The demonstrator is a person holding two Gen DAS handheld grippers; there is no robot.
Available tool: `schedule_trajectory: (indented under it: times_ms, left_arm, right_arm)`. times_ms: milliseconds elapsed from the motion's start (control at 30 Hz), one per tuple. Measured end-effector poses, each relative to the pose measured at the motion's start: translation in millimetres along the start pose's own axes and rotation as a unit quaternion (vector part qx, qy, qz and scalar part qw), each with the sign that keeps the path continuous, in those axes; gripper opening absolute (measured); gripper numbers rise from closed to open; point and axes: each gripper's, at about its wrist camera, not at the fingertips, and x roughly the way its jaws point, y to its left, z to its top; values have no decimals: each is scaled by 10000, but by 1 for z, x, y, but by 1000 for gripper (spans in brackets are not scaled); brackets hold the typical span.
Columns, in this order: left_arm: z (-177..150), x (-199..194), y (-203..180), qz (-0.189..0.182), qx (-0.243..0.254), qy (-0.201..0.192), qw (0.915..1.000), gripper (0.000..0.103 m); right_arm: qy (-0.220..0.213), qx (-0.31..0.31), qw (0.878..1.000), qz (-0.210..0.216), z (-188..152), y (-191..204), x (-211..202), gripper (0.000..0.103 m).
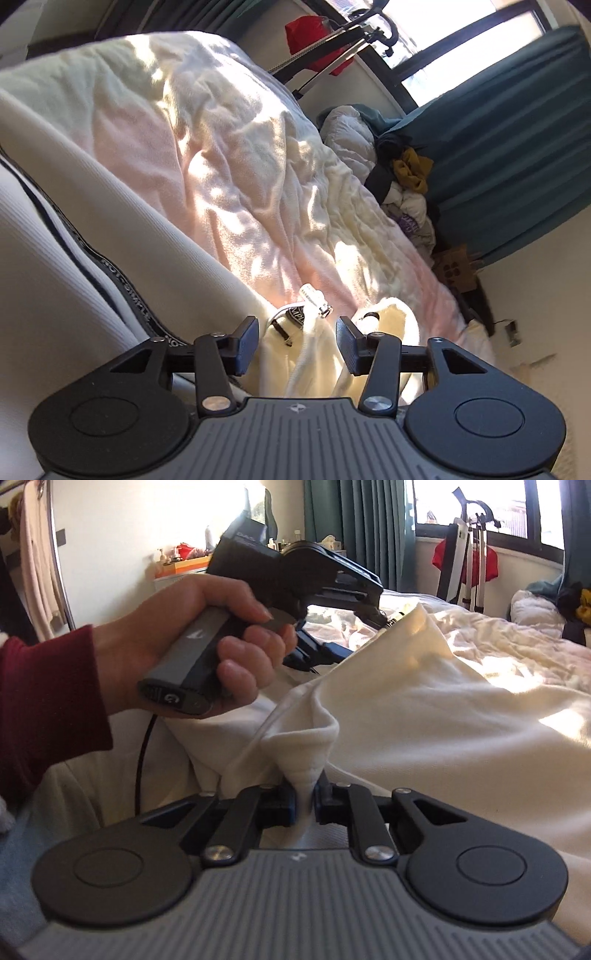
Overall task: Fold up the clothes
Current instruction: 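Pinch the sweatpants fabric with the right gripper and release it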
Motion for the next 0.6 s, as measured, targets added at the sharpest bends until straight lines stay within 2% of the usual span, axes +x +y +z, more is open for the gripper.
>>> schedule_trajectory:
  times_ms: [100, 167, 233, 300, 433, 533, 600]
  left_arm:
    - [-5, -39, -7, 191, 40, -138, 9997, 79]
    - [-8, -65, -11, 319, 67, -231, 9992, 81]
    - [-9, -99, -2, 280, -236, -328, 9988, 82]
    - [-11, -135, 11, 250, -569, -454, 9970, 86]
    - [-29, -197, 54, 435, -1518, -592, 9857, 87]
    - [-40, -231, 82, 581, -1977, -840, 9749, 87]
    - [-42, -244, 100, 769, -2237, -1010, 9664, 88]
  right_arm:
    - [-13, 336, 9991, 247, 1, -6, -7, 27]
    - [-21, 560, 9976, 411, 2, -11, -12, 44]
    - [-30, 783, 9953, 575, 3, -15, -16, 61]
    - [-51, 991, 9927, 688, 4, -19, -22, 63]
    - [-217, 1261, 9910, 387, 6, -30, -37, 63]
    - [-221, 1560, 9875, -47, 4, -48, -47, 63]
    - [-134, 1821, 9817, -533, 0, -65, -49, 63]
